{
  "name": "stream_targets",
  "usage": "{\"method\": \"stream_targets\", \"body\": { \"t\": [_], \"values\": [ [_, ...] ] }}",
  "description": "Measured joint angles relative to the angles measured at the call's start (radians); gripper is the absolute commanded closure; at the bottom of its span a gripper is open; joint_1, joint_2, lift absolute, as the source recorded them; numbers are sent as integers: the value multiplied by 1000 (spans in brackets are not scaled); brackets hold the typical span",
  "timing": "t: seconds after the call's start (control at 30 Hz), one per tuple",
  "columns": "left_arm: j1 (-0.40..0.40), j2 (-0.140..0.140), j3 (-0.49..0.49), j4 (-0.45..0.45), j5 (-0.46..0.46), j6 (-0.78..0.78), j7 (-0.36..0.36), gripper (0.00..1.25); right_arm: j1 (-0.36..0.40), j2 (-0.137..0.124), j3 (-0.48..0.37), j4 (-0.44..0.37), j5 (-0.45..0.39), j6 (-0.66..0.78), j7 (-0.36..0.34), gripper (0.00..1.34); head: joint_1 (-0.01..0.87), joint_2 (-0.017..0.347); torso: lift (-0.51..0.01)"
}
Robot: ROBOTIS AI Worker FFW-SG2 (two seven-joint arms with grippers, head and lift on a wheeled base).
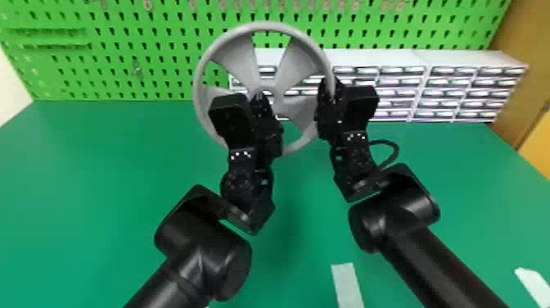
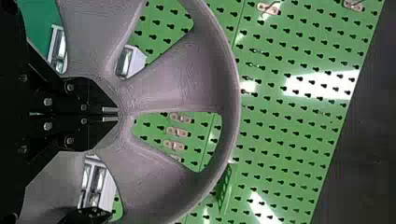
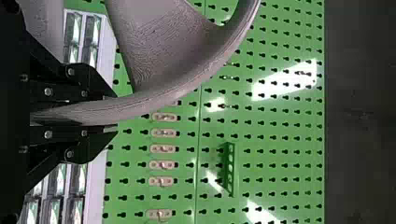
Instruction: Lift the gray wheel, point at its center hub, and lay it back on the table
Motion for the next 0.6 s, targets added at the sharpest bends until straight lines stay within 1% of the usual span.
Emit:
{"method": "stream_targets", "body": {
  "t": [0.13,0.33,0.4,0.6],
  "values": [
    [31,7,-1,-45,-15,0,1,1202,-1,-2,-7,0,3,6,0,1260,692,48,-96],
    [89,39,3,-135,-27,11,40,1199,-1,-2,-10,3,10,16,0,1260,692,48,-96],
    [113,46,10,-170,-29,17,45,1197,-2,-2,-14,4,11,18,0,1260,692,48,-96],
    [180,51,21,-251,-39,35,62,1194,-2,-2,-26,6,12,21,0,1260,692,48,-96]
  ]
}}
